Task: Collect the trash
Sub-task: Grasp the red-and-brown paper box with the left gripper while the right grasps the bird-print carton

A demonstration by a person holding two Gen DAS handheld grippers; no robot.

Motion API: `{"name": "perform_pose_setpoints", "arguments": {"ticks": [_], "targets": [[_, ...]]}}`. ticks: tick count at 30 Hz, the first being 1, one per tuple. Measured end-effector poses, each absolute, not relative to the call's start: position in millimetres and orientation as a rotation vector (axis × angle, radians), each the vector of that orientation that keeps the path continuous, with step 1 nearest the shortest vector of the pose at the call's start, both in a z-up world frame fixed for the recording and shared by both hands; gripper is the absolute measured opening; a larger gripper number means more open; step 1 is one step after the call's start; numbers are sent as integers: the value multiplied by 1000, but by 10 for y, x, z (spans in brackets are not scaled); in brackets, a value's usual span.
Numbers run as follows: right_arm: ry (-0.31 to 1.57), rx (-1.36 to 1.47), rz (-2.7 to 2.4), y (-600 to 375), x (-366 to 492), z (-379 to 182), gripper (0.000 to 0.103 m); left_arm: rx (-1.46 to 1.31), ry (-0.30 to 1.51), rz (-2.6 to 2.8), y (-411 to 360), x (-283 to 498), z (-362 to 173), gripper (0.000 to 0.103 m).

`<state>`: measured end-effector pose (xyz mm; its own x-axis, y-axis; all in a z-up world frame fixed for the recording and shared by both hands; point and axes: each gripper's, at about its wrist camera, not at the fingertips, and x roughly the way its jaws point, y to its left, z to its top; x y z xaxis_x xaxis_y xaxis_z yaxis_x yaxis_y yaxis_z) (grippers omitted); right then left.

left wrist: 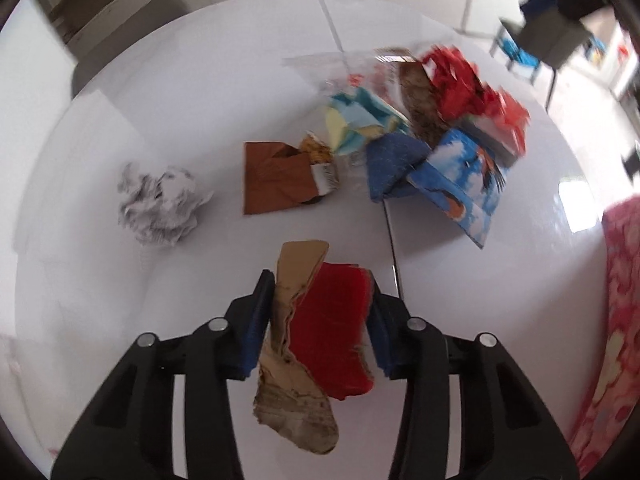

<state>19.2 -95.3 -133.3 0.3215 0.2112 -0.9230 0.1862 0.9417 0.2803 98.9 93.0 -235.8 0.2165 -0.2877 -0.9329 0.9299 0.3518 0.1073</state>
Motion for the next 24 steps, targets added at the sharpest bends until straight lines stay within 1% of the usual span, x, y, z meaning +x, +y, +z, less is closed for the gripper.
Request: {"name": "perform_pose_setpoints", "arguments": {"ticks": [3,9,12,14,17,20,24], "targets": [[1277,336,54,-845,310,-1444,100,711,1015,-940,1002,1044,-2326,35],[1299,297,98,-692,483,-1581,100,561,1062,-856,1225,1046,-2306,33],[1291,297,168,-542,495,-1538,100,471,1086,-806,1354,1082,-2259,32],[1287,248,236,-367,491,-1503,100,375,1114,-764,1450,1093,-2209,32],[1280,79,343,-25,498,-1493,100,289,1145,-684,1629,1090,-2200,32],[1256,-162,464,311,512,-1520,100,203,1162,-602,1782,1054,-2161,32],[1235,-522,592,604,540,-1750,100,87,1168,-524,1911,915,-2065,32]]}}
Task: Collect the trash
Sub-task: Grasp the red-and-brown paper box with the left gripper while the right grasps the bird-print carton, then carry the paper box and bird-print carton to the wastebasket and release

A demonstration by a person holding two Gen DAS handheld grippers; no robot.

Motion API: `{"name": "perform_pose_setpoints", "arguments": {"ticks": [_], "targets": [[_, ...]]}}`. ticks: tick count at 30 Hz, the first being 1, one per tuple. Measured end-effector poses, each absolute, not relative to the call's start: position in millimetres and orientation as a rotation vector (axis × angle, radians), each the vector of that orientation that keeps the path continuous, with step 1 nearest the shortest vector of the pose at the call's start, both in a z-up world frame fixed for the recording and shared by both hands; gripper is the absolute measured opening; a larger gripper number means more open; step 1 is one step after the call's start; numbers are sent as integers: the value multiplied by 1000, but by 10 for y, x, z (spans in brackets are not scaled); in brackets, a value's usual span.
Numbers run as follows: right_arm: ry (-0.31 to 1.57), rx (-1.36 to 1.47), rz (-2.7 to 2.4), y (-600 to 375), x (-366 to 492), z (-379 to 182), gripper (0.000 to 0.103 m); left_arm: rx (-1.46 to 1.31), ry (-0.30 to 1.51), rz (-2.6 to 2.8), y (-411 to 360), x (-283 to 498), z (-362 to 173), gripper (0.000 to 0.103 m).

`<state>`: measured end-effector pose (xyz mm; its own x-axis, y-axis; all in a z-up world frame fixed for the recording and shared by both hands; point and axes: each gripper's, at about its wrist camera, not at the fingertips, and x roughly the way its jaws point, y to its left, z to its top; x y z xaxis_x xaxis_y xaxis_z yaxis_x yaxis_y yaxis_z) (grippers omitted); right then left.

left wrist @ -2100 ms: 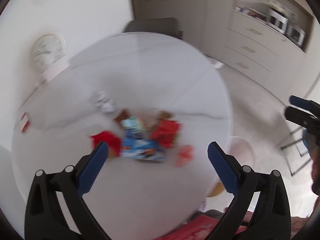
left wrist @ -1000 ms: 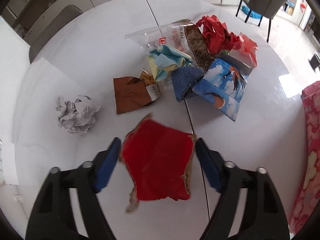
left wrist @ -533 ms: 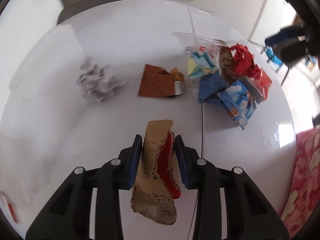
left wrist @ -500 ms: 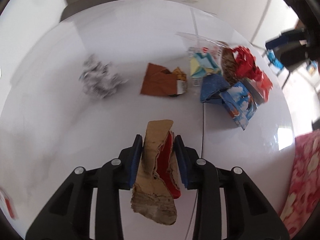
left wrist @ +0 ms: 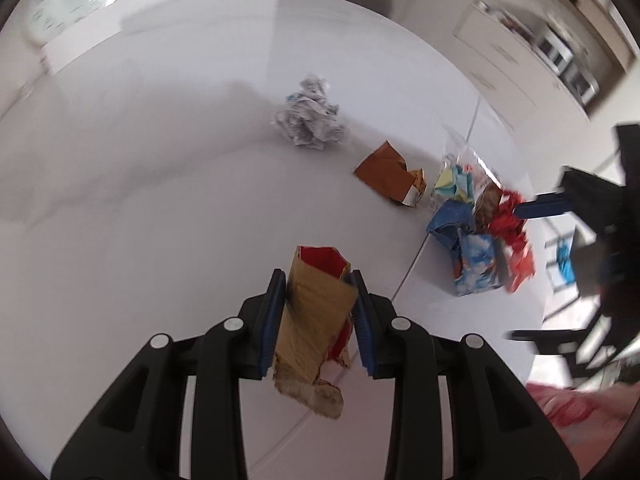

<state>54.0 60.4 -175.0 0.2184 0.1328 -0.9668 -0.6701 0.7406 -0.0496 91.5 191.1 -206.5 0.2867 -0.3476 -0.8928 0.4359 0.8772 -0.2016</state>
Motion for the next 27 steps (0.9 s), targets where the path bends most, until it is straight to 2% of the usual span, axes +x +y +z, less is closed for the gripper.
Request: {"name": "perform_pose_setpoints", "arguments": {"ticks": [1,6,8,10,17,27], "targets": [[1235,-571,616,625,537,-1815,100,65,1164,-506,1934,876,-2042,32],[1267,-732,716,694,589,-2090,82,-36,1155,-427,2079,694,-1964,32],[1262,-772,727,696,582,-2132,65,-58,1151,-402,2124,643,-1920,32],[1266,-758,728,681,605,-2129,56,-78,1139,-378,2201,562,-1860,32],[1270,-602,721,600,647,-1976,54,-112,1108,-326,2280,434,-1852,31],[1256,-105,705,152,837,-1595,54,-138,1103,-322,2283,409,-1841,30]]}}
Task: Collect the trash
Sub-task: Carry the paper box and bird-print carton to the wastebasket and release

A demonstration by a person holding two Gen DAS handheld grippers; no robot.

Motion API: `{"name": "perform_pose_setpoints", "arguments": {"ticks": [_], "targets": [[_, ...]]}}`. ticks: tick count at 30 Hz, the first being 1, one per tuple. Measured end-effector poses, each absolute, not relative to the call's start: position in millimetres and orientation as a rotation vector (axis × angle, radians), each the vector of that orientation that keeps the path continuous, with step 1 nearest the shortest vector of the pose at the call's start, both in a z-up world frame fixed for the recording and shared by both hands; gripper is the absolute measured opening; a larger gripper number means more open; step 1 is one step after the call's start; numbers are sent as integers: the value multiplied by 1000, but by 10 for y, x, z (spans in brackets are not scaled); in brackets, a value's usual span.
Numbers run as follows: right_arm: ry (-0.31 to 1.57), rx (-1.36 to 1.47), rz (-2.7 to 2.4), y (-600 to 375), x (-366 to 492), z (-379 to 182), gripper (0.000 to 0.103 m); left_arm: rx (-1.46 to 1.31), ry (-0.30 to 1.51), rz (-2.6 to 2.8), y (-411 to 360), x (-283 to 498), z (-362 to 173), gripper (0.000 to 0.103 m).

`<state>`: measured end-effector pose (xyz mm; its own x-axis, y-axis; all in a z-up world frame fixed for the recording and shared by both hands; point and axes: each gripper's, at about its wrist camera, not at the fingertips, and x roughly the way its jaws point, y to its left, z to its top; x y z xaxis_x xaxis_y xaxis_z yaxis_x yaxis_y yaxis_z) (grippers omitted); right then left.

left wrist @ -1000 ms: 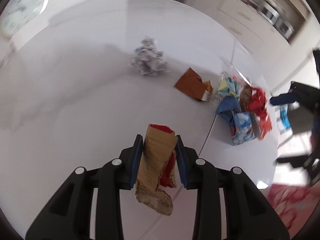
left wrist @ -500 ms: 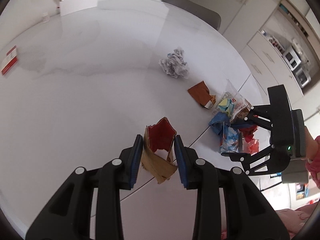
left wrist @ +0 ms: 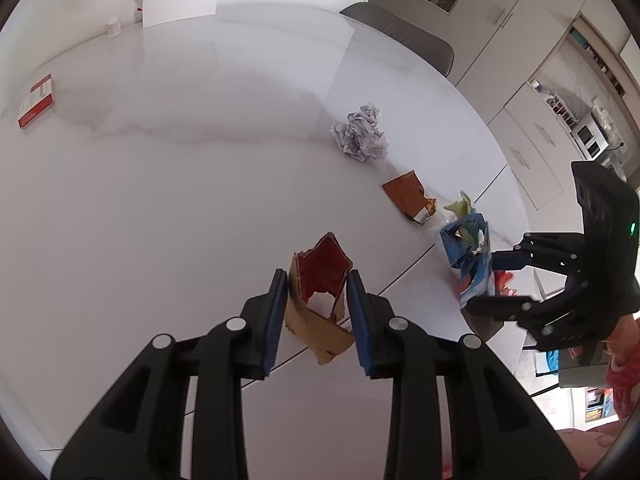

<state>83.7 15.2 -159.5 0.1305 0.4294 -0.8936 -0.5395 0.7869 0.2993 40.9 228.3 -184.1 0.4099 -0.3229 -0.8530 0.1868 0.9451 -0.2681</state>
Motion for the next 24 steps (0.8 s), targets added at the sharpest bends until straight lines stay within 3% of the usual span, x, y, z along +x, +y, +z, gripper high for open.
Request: {"name": "perform_pose_setpoints", "arguments": {"ticks": [9,13,18,24], "targets": [[1282,-76,735,373,822,-1781,54,-148,1105,-316,2265,374,-1838,30],[1316,68,781,349,748,-1772,54,-160,1106,-312,2281,349,-1842,30],[1368,0,773,534,650,-1892,56,-164,1105,-307,2275,341,-1851,30],[1394,-47,780,807,571,-2005,64,-162,1106,-303,2262,328,-1870,30]]}}
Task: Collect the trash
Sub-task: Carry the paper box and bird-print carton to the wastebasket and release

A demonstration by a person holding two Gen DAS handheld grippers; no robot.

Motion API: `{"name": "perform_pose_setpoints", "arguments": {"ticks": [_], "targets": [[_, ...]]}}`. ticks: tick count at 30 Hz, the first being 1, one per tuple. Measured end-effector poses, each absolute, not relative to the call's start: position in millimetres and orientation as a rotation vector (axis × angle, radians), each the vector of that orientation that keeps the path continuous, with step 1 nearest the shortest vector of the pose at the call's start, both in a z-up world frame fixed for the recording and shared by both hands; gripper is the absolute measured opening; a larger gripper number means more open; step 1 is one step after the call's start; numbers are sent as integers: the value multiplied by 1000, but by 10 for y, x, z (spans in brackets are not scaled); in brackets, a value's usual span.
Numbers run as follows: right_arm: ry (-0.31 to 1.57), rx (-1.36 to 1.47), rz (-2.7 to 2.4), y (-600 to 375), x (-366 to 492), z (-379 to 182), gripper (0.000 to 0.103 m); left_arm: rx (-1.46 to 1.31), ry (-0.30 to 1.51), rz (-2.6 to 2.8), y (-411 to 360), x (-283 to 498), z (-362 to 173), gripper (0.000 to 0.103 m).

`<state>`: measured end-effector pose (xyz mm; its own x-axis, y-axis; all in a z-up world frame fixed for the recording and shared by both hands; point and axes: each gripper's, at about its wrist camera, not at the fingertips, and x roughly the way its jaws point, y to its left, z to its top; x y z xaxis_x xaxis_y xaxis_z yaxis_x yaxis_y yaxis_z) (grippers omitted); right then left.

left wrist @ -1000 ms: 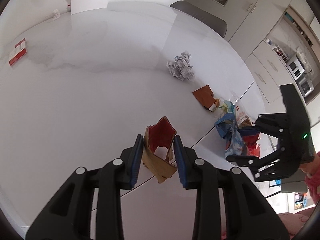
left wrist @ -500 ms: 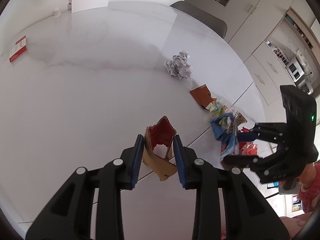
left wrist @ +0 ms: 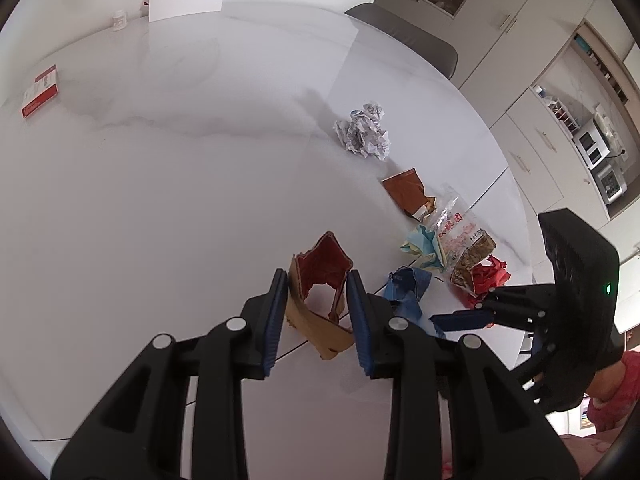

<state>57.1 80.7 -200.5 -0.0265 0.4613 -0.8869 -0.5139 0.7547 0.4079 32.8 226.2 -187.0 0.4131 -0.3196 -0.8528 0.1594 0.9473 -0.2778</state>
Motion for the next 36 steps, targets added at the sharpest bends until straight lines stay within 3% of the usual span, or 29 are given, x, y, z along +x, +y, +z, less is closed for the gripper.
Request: {"name": "perform_pose_setpoints", "arguments": {"ticks": [10,13,19,29,32,36], "targets": [[1363,-162,737,1074,494,-2099,64,-162,1109,-284,2270,326,-1913,30],[1349,-241,716,1172,387,-2107,46,-159,1107,-276,2260,328,-1919,30],[1341,-118,723,1022,339,-1985,46,-182,1111,-273,2216,309,-1874,27],[1151,304,448,-868,-164,-1113,46,-109,1087,-387,1551,100,-1384,27],[1166,336,248,-1628,-459,-1266,46,-69,1048,-468,1161,23,-1134,27],[1271,403,49,-2434,-782,-2027,46,-24,1009,-588,548,-48,-893,27]]}}
